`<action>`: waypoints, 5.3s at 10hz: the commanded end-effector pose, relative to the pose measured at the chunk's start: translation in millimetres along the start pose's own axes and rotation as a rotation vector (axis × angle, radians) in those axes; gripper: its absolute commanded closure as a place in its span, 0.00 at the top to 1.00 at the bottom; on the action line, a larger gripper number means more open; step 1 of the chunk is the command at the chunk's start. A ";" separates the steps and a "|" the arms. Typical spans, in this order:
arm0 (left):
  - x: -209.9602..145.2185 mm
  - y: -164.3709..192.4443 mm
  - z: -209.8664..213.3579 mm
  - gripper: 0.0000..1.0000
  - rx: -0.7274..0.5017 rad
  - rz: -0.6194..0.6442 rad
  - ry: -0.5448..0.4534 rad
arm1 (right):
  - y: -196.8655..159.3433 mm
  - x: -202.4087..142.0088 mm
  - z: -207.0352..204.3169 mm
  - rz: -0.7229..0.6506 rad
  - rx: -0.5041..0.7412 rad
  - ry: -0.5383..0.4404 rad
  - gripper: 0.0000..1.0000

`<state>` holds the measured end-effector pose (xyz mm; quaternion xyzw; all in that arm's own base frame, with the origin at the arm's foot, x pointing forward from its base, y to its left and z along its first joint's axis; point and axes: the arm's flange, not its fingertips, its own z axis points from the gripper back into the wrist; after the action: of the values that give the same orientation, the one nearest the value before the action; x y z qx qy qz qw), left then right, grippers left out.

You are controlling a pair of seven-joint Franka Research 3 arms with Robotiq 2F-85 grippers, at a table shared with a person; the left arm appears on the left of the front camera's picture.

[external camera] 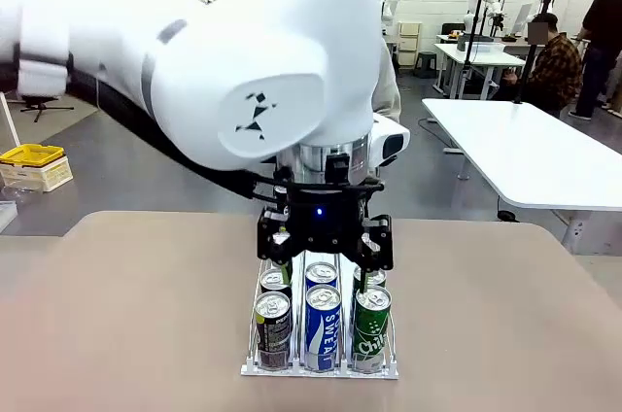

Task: Retrieve and hand over the desired beverage to the person.
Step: Pick up a can of the same type that the person held from the Automatic Can Dispenser.

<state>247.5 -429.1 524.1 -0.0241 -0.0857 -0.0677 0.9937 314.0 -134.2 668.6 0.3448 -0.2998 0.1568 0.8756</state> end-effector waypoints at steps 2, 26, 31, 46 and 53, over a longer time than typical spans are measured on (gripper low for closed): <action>5.5 7.3 -34.2 1.00 -0.031 0.088 0.003 | -1.2 1.5 -1.5 0.017 0.035 -0.016 1.00; 55.0 6.3 -78.2 1.00 0.073 0.155 -0.025 | -1.2 1.5 -1.5 0.017 0.035 -0.016 1.00; 58.0 -7.0 -96.9 1.00 0.071 0.122 0.016 | -1.2 1.5 -1.5 0.017 0.035 -0.016 1.00; 53.5 7.2 -106.4 1.00 0.067 0.137 0.045 | -1.2 1.5 -1.5 0.017 0.035 -0.016 1.00; 57.4 8.9 -113.2 0.00 0.044 0.137 0.046 | -1.2 1.5 -1.5 0.017 0.035 -0.016 1.00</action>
<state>326.5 -435.9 426.3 0.0003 -0.0611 -0.0044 0.9981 314.1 -134.1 668.5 0.3447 -0.2997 0.1573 0.8756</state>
